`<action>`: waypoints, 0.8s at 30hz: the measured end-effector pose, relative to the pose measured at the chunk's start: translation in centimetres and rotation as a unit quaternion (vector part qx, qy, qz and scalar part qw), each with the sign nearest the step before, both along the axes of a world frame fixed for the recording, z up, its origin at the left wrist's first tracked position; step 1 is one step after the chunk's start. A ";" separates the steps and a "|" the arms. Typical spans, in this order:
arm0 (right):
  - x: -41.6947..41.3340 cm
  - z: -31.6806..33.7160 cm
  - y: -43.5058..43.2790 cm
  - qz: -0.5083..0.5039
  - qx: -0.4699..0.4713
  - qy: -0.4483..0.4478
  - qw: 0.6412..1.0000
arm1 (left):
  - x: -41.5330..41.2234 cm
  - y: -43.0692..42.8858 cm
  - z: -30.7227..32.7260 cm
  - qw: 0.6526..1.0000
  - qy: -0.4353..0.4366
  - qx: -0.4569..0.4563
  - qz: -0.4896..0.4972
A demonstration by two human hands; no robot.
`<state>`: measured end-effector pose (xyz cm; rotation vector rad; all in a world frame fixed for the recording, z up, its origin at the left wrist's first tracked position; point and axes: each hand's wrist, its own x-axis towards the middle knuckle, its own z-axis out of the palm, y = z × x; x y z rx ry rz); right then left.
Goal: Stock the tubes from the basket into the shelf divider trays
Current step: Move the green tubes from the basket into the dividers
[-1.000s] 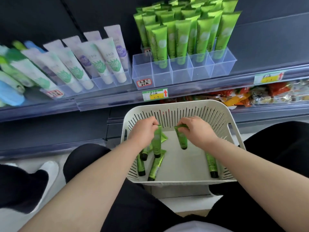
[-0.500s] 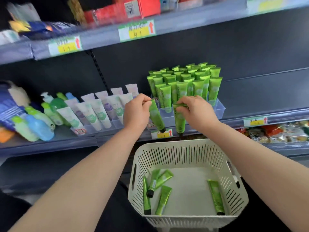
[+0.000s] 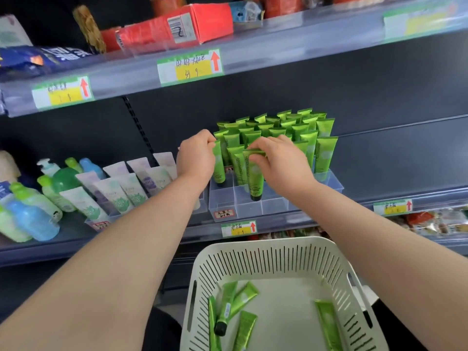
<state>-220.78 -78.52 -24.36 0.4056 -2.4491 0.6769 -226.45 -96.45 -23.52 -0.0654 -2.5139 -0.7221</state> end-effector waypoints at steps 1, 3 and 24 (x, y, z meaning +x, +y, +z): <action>-0.4 -0.1 0.0 0.001 -0.001 -0.001 1.000 | -0.7 0.0 -0.3 1.000 -0.009 -0.008 0.000; -1.1 -0.5 0.1 0.004 -0.004 -0.003 1.000 | -1.8 0.0 -0.6 0.999 -0.025 -0.022 0.004; -5.0 0.4 -3.8 0.009 -0.005 -0.002 1.000 | 1.6 -2.1 -3.8 0.994 0.017 -0.086 -0.060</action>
